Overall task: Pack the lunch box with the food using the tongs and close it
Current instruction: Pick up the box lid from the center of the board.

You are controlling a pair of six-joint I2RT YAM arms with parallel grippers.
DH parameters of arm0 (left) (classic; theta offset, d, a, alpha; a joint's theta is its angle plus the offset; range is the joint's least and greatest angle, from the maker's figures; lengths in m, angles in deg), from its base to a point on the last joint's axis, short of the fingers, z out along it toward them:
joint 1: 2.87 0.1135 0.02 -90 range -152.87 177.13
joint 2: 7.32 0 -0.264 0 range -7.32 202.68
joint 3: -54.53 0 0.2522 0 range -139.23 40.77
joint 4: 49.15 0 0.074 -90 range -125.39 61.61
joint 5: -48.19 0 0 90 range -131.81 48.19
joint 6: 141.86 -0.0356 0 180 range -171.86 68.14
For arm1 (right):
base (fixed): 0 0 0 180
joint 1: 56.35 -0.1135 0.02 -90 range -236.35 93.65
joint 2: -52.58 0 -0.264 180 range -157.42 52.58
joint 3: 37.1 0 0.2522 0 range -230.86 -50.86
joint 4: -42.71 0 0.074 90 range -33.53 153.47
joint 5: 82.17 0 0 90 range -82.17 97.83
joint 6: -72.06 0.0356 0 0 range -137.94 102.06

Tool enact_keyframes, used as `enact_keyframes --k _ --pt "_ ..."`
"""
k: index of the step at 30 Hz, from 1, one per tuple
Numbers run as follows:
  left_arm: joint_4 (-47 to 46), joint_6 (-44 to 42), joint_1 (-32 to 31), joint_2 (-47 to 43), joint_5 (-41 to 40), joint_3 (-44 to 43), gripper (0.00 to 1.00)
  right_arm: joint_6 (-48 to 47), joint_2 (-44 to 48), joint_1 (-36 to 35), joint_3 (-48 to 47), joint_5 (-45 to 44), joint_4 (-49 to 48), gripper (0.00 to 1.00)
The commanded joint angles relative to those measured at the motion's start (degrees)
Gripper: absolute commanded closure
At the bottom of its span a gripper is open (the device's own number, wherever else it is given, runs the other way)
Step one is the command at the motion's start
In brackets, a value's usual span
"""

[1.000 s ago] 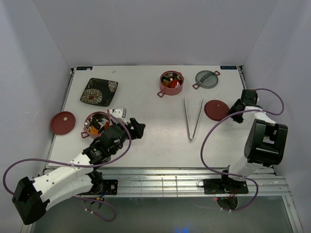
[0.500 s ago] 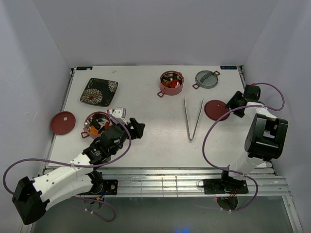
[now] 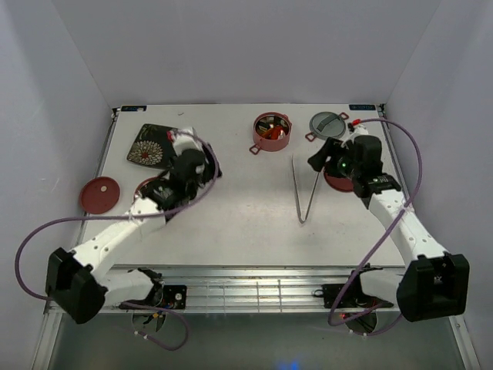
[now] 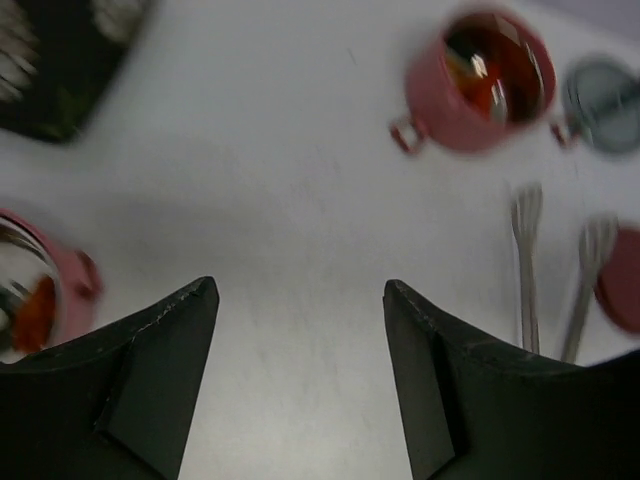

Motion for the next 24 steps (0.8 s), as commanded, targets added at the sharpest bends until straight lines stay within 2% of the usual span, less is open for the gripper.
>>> enact_keyframes --k 1,3,4,5,6,7,10,13,17,24 --pt "11.77 -2.23 14.91 3.99 -1.25 -13.89 0.23 1.72 4.02 -4.20 3.11 5.36 -2.45 0.31" --pt "14.08 -4.26 22.68 8.82 3.74 -20.91 0.25 1.90 6.83 -6.75 4.08 7.39 -2.80 0.31" --pt "15.31 -6.10 30.81 10.32 6.81 -22.60 0.27 1.72 7.72 -7.45 4.87 8.27 -3.07 0.31" --pt "15.76 -6.90 34.28 11.73 11.46 -23.93 0.30 1.63 8.60 -8.50 5.31 9.23 -2.98 0.31" --pt "16.20 -8.04 37.45 14.35 12.98 -25.07 0.32 1.63 10.18 -8.86 5.84 10.11 -3.24 0.31" --pt "17.77 -9.36 43.57 15.77 13.78 -27.08 0.32 1.46 10.89 -8.95 6.37 10.99 -3.42 0.31" --pt "17.96 -10.25 51.95 19.99 17.02 -27.55 0.34 1.11 13.44 -9.13 8.21 14.15 -4.03 0.30" --pt "17.43 -8.59 56.63 24.64 19.67 -26.58 0.38 0.23 15.28 -9.13 8.75 14.87 -4.30 0.28" --pt "15.15 -9.45 57.08 29.58 18.54 -25.18 0.43 1.10 17.48 -9.13 11.03 17.84 -7.11 0.26" --pt "12.68 -9.19 57.96 35.55 16.16 -24.64 0.44 1.20 18.54 -9.13 11.38 19.35 -8.69 0.25"
